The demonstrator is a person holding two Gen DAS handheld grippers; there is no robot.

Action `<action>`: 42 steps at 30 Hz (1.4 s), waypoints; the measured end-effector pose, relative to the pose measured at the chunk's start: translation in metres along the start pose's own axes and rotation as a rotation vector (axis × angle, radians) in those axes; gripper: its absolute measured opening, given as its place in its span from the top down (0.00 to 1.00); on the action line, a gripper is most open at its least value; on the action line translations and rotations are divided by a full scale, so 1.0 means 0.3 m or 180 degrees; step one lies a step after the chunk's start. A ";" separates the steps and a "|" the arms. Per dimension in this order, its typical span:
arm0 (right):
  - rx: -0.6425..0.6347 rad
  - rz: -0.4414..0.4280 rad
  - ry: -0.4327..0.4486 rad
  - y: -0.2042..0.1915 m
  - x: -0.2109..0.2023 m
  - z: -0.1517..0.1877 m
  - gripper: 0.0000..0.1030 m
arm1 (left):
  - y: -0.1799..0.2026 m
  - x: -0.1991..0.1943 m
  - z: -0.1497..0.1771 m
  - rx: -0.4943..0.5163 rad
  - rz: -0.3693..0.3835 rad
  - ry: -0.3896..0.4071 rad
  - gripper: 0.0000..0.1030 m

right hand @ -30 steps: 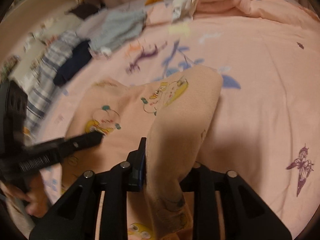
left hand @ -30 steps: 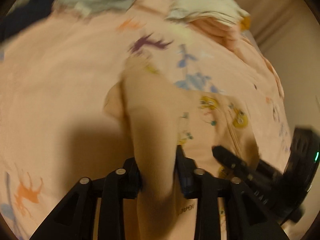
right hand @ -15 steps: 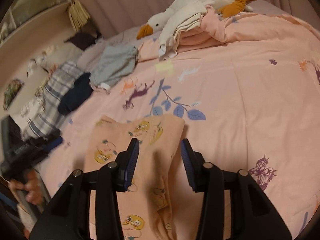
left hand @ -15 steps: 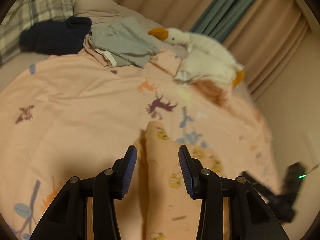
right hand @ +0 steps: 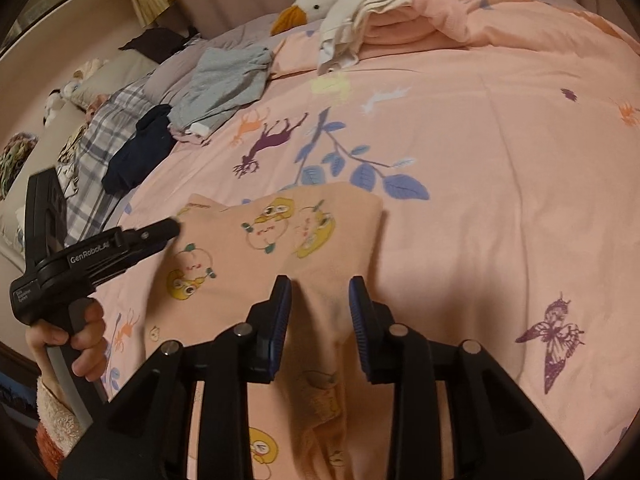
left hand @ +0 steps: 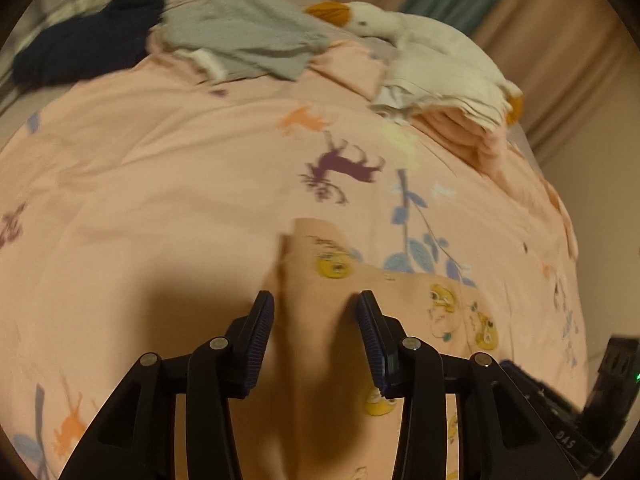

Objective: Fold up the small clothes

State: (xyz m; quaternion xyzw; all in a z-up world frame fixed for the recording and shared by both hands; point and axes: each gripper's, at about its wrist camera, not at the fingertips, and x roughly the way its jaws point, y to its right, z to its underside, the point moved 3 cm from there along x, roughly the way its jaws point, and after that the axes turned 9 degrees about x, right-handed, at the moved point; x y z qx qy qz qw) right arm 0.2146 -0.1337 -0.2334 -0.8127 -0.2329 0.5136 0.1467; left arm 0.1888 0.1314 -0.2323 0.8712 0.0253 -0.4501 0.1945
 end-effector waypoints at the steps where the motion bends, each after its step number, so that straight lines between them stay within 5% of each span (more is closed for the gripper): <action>1: 0.0033 -0.0007 -0.0023 0.010 0.001 0.001 0.66 | -0.014 -0.005 0.000 -0.0088 0.0083 -0.0010 0.60; 5: 0.0123 0.0056 -0.0081 0.034 0.010 0.002 0.64 | -0.004 0.035 -0.001 -0.0238 0.0805 -0.0169 0.56; 8: 0.0153 0.0042 -0.0096 0.036 0.007 0.006 0.64 | 0.002 0.121 0.008 -0.0279 0.0804 -0.0194 0.52; 11: 0.0094 0.0067 -0.0080 0.030 0.005 0.004 0.64 | -0.027 0.161 0.009 -0.0594 0.1119 -0.0120 0.52; 13: 0.0089 0.0102 -0.0066 0.035 0.008 -0.003 0.64 | -0.041 0.153 0.006 -0.0717 0.1616 -0.0045 0.66; 17: 0.0203 0.0089 -0.0082 0.053 0.014 -0.009 0.65 | -0.044 0.077 -0.016 -0.0998 0.2799 0.0307 0.78; 20: 0.0236 0.0068 -0.0060 0.055 0.004 -0.006 0.65 | -0.046 -0.008 -0.040 -0.1021 0.3129 0.0667 0.79; 22: 0.0228 0.0074 -0.0068 0.054 0.001 0.001 0.65 | -0.072 -0.024 -0.044 -0.0982 0.2512 0.0633 0.79; 24: 0.0210 0.0094 -0.0091 0.053 0.003 0.008 0.65 | -0.092 -0.003 -0.034 -0.0820 0.1523 0.0417 0.79; 26: 0.0193 0.0109 -0.0087 0.049 0.005 0.008 0.65 | -0.078 0.029 -0.022 -0.0679 0.1002 0.0175 0.79; 28: 0.0152 0.0129 -0.0058 0.037 0.002 0.005 0.65 | -0.016 0.019 -0.025 -0.0495 0.0884 0.0167 0.79; 33: 0.0025 0.0036 0.0062 -0.009 -0.017 0.005 0.65 | 0.182 -0.112 -0.036 0.0202 0.0564 0.0603 0.79; 35: -0.0030 -0.0011 0.0096 -0.026 -0.009 0.006 0.69 | 0.234 -0.133 -0.014 0.0452 0.0623 0.0624 0.79; 38: -0.0108 0.0049 0.0045 -0.039 0.025 0.013 0.76 | 0.274 -0.071 0.015 0.0821 0.0388 0.0432 0.79; 40: -0.0105 0.0233 -0.0047 -0.024 0.065 0.025 0.77 | 0.225 0.070 0.041 0.0801 0.0097 -0.0007 0.79; 42: -0.0052 0.0339 -0.0151 0.003 0.099 0.039 0.77 | 0.176 0.123 0.040 0.0619 0.0201 -0.0067 0.79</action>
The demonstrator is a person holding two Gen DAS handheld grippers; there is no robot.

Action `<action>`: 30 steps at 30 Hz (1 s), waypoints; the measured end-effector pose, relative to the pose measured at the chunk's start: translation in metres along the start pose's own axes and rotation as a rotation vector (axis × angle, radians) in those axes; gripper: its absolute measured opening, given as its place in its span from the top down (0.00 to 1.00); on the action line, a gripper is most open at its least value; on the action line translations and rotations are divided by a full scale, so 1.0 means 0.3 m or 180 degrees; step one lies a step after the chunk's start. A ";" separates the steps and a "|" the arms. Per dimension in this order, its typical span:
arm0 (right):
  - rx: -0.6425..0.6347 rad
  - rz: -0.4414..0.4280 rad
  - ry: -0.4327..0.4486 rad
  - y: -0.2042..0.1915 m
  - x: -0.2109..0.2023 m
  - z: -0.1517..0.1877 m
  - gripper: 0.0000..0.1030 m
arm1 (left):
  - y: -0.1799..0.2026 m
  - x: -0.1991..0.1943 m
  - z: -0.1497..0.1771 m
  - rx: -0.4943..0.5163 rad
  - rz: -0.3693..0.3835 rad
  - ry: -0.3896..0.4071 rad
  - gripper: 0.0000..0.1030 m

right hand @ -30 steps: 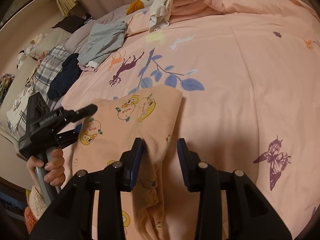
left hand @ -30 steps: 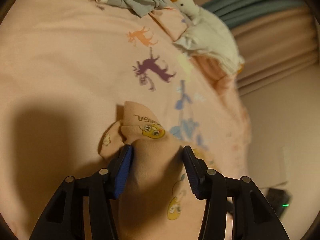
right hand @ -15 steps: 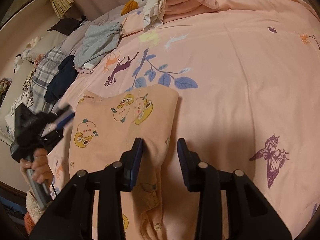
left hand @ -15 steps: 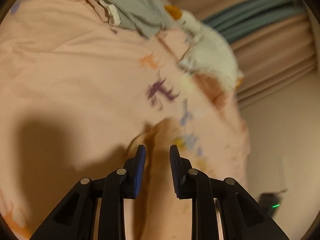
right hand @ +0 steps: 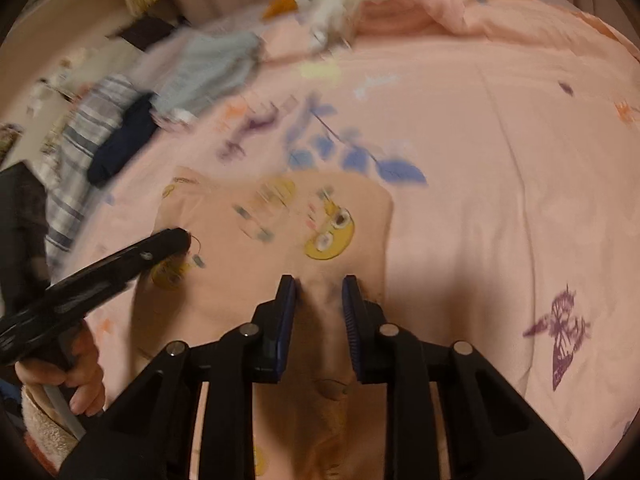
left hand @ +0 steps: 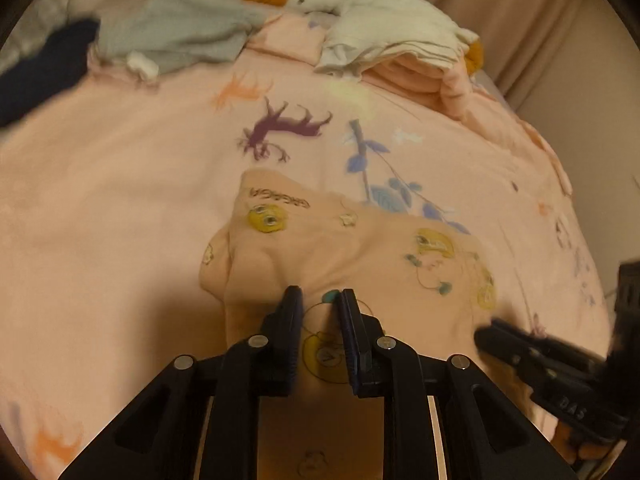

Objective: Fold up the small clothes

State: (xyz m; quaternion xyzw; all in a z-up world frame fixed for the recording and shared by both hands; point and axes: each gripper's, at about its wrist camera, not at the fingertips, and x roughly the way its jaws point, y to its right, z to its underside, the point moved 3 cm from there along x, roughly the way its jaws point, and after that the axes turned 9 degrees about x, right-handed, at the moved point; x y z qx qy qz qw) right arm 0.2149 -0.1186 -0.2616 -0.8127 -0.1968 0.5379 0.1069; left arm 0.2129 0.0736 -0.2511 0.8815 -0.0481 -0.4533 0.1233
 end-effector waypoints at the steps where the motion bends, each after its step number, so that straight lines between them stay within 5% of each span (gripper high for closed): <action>1: 0.0009 0.0002 0.0018 0.006 0.005 0.006 0.77 | -0.013 -0.015 -0.011 -0.0119 0.0086 -0.0013 0.80; 3: -0.0057 0.0041 0.0032 -0.001 0.001 0.005 0.77 | -0.028 -0.035 -0.011 -0.0200 0.0162 0.0021 0.80; 13: 0.0001 0.0073 0.0016 0.008 -0.001 0.016 0.75 | 0.055 -0.006 0.017 0.0218 -0.0408 -0.0017 0.82; 15: -0.0048 0.0194 -0.0011 0.005 -0.011 0.018 0.70 | 0.079 -0.016 0.019 0.0299 -0.0619 -0.0080 0.82; 17: -0.0009 0.0324 0.0002 0.010 -0.032 0.018 0.55 | 0.122 -0.043 0.025 0.0448 -0.0918 -0.0153 0.82; 20: 0.0225 0.0099 -0.0094 0.022 -0.094 0.010 0.55 | 0.196 -0.145 0.051 0.0715 -0.1054 -0.0033 0.81; 21: 0.0290 -0.0002 -0.0096 0.022 -0.126 0.003 0.55 | 0.217 -0.193 0.056 0.0750 -0.0923 0.0085 0.75; 22: 0.0323 -0.0048 -0.0086 0.018 -0.171 -0.004 0.54 | 0.234 -0.241 0.061 0.0747 -0.0784 0.0198 0.58; 24: 0.0278 0.0031 -0.0008 -0.002 -0.267 -0.002 0.39 | 0.256 -0.365 0.072 0.0617 -0.0482 0.0519 0.26; 25: 0.0180 0.0137 0.0110 -0.020 -0.331 0.006 0.24 | 0.264 -0.427 0.079 0.0543 -0.0374 0.0690 0.16; 26: 0.0068 0.0216 0.0238 -0.038 -0.385 0.015 0.15 | 0.274 -0.474 0.083 0.0518 -0.0333 0.0806 0.15; 30: -0.0297 0.0253 0.0427 -0.105 -0.532 0.065 0.08 | 0.358 -0.644 0.092 0.0709 -0.0518 0.1001 0.06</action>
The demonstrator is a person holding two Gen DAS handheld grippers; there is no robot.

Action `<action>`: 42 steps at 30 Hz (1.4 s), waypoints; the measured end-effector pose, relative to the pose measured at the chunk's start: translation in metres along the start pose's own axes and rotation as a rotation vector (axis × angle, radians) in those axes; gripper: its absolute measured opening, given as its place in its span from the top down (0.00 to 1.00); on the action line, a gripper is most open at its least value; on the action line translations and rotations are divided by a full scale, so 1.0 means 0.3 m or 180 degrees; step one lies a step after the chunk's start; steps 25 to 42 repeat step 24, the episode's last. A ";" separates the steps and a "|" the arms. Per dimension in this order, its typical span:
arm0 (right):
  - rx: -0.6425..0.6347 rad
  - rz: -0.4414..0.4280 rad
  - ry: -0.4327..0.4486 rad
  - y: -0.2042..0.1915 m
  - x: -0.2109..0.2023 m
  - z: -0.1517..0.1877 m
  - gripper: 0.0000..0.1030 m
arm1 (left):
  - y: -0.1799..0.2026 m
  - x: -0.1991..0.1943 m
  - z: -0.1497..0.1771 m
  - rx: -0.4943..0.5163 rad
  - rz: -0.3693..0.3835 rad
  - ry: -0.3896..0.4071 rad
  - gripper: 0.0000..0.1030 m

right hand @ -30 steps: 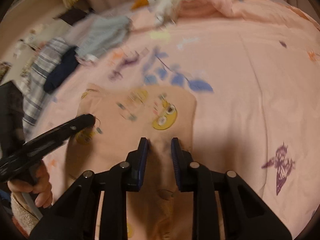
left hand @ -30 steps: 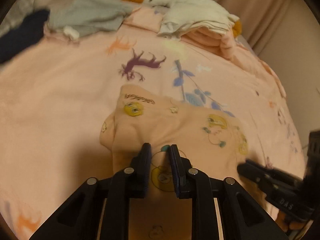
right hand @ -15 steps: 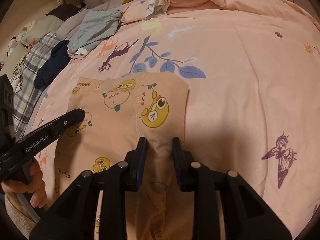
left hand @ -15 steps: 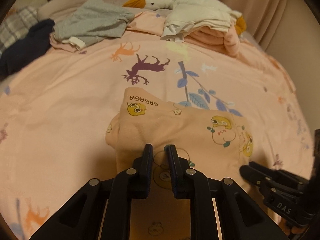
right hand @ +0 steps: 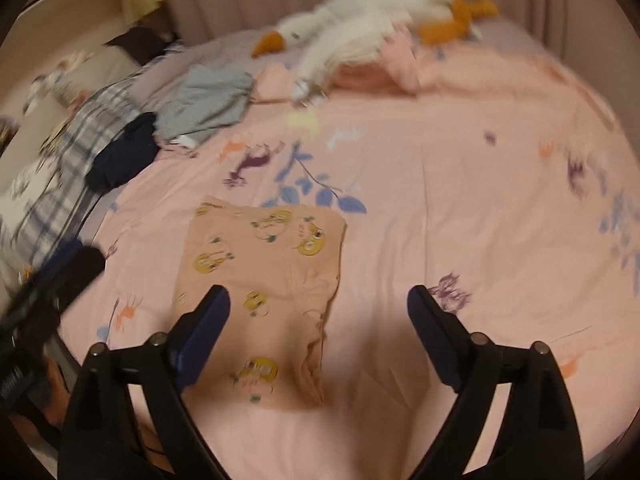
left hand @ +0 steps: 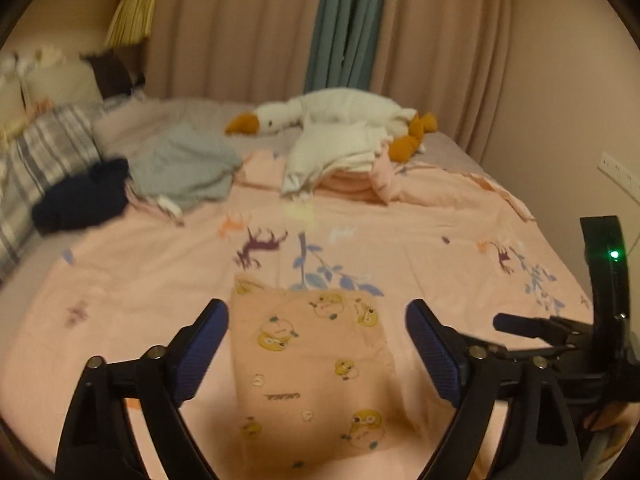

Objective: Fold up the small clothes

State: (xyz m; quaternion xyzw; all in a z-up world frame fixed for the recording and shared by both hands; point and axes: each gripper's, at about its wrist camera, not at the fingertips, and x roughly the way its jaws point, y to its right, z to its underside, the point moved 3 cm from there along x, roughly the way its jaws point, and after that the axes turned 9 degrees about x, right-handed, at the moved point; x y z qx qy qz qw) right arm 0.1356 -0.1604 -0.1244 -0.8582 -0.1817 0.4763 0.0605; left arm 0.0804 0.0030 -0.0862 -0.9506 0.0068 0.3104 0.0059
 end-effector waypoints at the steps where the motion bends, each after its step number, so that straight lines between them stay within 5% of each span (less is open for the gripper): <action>1: -0.0036 -0.0033 -0.0020 -0.013 -0.033 0.011 0.06 | 0.017 -0.029 -0.005 0.0065 0.0016 0.0014 0.03; 8: -0.0417 0.0102 0.0269 -0.080 -0.182 0.059 0.01 | 0.112 -0.190 -0.022 0.0305 0.0397 0.0239 0.01; 24: -0.0222 0.0464 0.0535 -0.019 -0.274 0.065 0.01 | 0.105 -0.221 -0.020 0.0287 -0.0094 0.0391 0.01; 42: -0.0222 0.0464 0.0535 -0.019 -0.274 0.065 0.01 | 0.105 -0.221 -0.020 0.0287 -0.0094 0.0391 0.01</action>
